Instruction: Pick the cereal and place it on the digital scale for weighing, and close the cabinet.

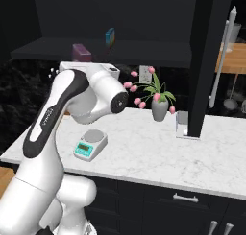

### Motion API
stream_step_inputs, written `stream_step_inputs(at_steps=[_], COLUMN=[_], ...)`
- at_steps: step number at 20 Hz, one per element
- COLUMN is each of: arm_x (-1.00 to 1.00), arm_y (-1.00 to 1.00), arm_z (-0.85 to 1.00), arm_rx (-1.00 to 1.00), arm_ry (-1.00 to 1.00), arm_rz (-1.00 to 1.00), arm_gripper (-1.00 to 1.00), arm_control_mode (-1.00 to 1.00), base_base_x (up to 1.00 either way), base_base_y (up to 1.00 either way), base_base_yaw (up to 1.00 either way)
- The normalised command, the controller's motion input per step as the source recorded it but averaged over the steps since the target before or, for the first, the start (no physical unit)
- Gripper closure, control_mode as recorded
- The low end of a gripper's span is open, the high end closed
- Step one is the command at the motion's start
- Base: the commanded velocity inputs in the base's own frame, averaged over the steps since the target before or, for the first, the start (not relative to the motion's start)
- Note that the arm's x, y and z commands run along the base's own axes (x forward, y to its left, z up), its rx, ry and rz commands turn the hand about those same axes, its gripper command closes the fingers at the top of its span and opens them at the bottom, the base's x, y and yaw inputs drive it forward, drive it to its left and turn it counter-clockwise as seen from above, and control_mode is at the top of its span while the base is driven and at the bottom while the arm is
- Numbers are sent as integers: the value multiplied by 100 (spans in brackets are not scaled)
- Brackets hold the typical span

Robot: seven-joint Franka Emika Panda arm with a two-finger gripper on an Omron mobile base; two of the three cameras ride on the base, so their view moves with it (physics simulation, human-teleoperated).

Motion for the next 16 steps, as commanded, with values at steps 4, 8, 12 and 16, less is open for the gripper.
stream_step_inputs(at_steps=[4, 8, 12, 16], arm_x=[-8, 0, 6, 29], arm_y=[6, 4, 0, 0], arm_z=[-36, -57, -81, -73], arm_rx=[-18, -30, -15, 3], arm_ry=[0, 0, 0, -8], arm_rz=[17, 20, 29, 28], arm_gripper=[100, 100, 100, 100], arm_control_mode=[-100, -100, -100, -100], base_base_x=[0, 0, 0, 0], base_base_y=[0, 0, 0, 0], base_base_yaw=[0, 0, 0, 0])
